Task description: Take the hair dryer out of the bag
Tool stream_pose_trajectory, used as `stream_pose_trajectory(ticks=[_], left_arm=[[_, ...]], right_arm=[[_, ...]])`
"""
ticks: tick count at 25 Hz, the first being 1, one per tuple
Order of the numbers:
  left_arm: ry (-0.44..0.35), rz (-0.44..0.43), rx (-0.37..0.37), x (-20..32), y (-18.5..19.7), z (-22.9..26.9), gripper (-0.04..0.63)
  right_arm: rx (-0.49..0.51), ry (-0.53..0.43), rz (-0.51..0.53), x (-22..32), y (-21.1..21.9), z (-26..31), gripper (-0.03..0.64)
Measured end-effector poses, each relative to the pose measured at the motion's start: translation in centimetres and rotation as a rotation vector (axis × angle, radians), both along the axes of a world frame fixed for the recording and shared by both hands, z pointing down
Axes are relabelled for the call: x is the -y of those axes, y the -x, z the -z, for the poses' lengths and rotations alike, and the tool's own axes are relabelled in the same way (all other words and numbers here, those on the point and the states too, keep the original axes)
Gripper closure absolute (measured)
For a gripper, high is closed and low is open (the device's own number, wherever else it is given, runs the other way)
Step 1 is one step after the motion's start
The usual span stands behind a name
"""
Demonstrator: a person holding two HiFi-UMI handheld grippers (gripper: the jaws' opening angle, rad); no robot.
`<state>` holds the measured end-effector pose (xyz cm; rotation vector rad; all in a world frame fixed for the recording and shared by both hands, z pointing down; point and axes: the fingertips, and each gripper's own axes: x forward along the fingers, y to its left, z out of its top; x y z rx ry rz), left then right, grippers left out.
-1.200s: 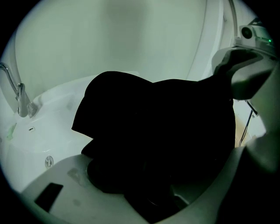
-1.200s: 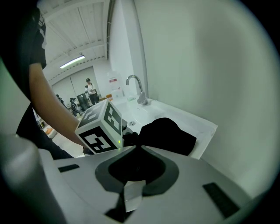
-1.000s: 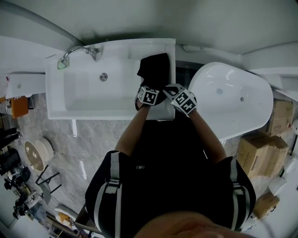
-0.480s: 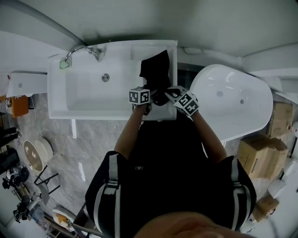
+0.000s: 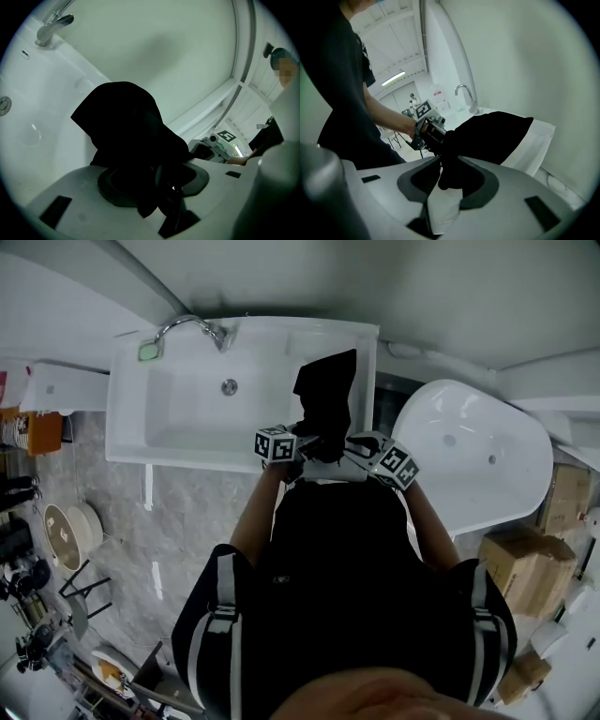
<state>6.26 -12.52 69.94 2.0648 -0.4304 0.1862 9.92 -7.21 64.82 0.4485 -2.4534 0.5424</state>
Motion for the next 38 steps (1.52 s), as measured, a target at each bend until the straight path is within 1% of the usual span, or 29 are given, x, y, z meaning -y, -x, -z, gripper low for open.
stream_pose_trajectory(ticks=[3, 4, 5, 6, 7, 9, 11, 12, 14, 16, 18, 23, 25, 27, 29, 31, 34, 36, 37, 38], left_arm=[[-0.025, -0.012, -0.021, -1.0, 1.2, 1.3, 0.403], [-0.038, -0.018, -0.024, -1.3, 1.6, 1.7, 0.403], [-0.053, -0.027, -0.025, -1.6, 2.1, 2.1, 0.403], [-0.069, -0.037, -0.024, -1.9, 2.5, 2.5, 0.403], [-0.084, -0.049, -0.022, -2.3, 2.9, 2.9, 0.403], [-0.108, -0.075, -0.013, -3.4, 3.5, 3.4, 0.403], [-0.125, -0.095, 0.000, -4.5, 4.0, 3.8, 0.403], [-0.128, -0.099, 0.004, -5.1, 4.2, 3.9, 0.403], [-0.127, -0.097, 0.001, -6.3, 4.8, 4.0, 0.403], [-0.122, -0.093, -0.007, -7.4, 5.4, 4.1, 0.403], [-0.124, -0.100, -0.010, -8.5, 6.0, 4.2, 0.403], [-0.146, -0.156, 0.029, -11.2, 7.7, 4.2, 0.403], [-0.149, -0.158, 0.041, -11.7, 8.4, 4.2, 0.402], [-0.154, -0.153, 0.049, -11.9, 9.1, 4.3, 0.403], [-0.162, -0.154, 0.056, -12.2, 9.6, 4.4, 0.403], [-0.165, -0.150, 0.058, -12.5, 10.0, 4.5, 0.403], [-0.165, -0.134, 0.049, -12.7, 10.3, 4.6, 0.402], [-0.167, -0.131, 0.050, -12.6, 10.3, 4.7, 0.403], [-0.170, -0.132, 0.053, -12.6, 10.3, 4.7, 0.403], [-0.174, -0.135, 0.056, -12.6, 10.2, 4.8, 0.402]], right_arm=[[0.173, 0.068, -0.056, -0.2, 0.6, 1.8, 0.448], [0.223, 0.075, -0.080, 0.3, 0.6, 2.5, 0.448], [0.252, 0.069, -0.101, 0.9, 0.6, 3.1, 0.449], [0.254, 0.053, -0.121, 1.6, 0.4, 3.4, 0.449], [0.230, 0.027, -0.138, 2.3, 0.1, 3.4, 0.449], [0.127, -0.052, -0.163, 3.8, -0.9, 3.0, 0.449], [0.009, -0.146, -0.159, 5.0, -1.6, 2.8, 0.449], [-0.033, -0.179, -0.147, 5.5, -1.7, 2.8, 0.449], [-0.065, -0.208, -0.131, 6.0, -1.5, 2.8, 0.448], [-0.051, -0.224, -0.127, 6.5, -0.7, 3.2, 0.448], [-0.069, -0.264, -0.107, 6.7, 0.2, 3.5, 0.444], [-0.245, -0.445, 0.049, 6.2, 3.2, 2.9, 0.411], [-0.253, -0.460, 0.101, 5.8, 4.2, 2.4, 0.420], [-0.211, -0.439, 0.122, 5.3, 5.2, 2.4, 0.552], [-0.183, -0.412, 0.122, 4.8, 5.9, 2.7, 0.558], [-0.178, -0.397, 0.123, 4.6, 6.3, 2.8, 0.558], [-0.184, -0.406, 0.107, 4.9, 6.1, 3.2, 0.558], [-0.223, -0.460, 0.103, 5.6, 5.5, 3.8, 0.558], [-0.270, -0.508, 0.120, 5.9, 5.2, 3.9, 0.553], [-0.336, -0.564, 0.154, 6.1, 4.9, 3.8, 0.497]])
